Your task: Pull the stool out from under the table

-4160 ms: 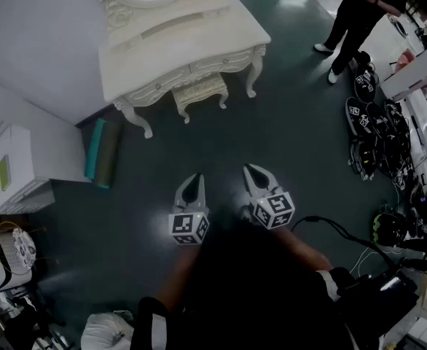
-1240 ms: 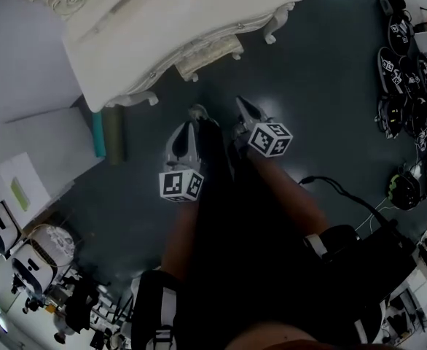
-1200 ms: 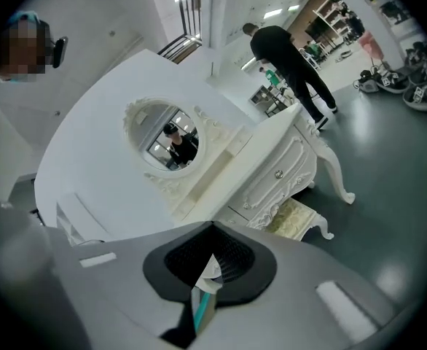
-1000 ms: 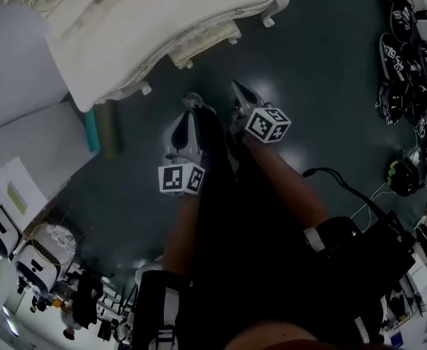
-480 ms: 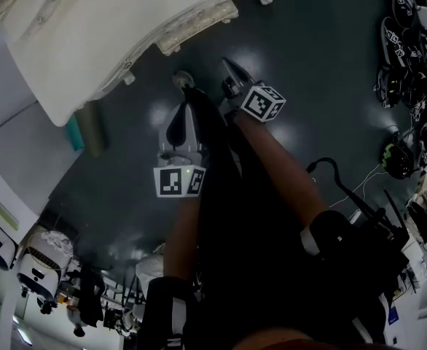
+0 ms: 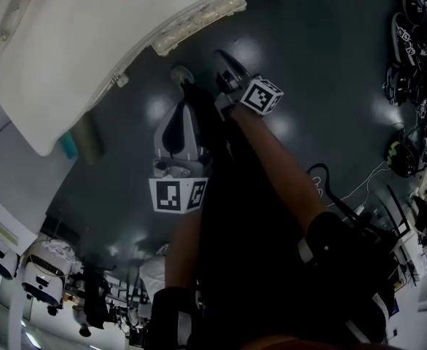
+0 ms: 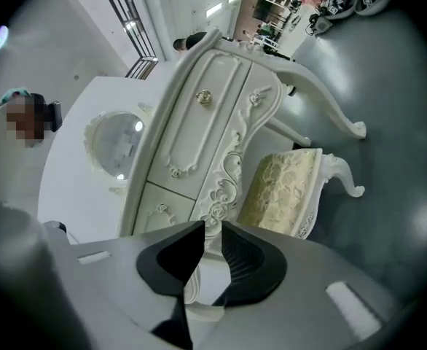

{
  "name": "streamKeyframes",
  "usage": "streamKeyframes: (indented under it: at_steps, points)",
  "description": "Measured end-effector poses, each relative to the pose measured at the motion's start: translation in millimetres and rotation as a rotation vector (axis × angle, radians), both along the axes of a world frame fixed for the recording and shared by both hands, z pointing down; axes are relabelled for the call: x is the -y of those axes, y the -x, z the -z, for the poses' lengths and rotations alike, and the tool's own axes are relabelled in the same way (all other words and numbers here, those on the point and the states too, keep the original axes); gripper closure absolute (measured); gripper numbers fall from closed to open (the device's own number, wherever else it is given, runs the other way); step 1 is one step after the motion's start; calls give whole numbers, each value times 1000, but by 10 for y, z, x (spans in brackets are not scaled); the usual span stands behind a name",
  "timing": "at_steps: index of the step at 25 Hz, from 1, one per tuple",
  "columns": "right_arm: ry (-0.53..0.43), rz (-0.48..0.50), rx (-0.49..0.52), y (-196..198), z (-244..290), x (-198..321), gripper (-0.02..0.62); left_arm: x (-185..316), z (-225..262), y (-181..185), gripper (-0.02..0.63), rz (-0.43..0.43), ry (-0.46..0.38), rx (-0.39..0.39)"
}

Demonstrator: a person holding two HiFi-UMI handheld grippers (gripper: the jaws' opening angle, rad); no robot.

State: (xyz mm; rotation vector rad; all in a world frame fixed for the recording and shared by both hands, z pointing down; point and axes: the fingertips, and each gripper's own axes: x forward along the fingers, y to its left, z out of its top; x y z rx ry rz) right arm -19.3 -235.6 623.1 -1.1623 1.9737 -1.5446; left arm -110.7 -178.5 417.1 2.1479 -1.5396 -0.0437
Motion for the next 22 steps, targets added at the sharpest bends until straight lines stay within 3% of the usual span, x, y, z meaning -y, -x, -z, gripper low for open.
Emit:
streamKeyframes:
  at_steps: [12,17,22]
  points:
    - [33,3,145,402,-1141,397,238,338,-432,-11,600,-48,-15,-63]
    - [45,30,190,736,-1460,517,176,396,-501,101,600,-43,-26,-105]
    - [78,12,214,885,-1767,670,75,397,-633,167,600,-44,-7,-124]
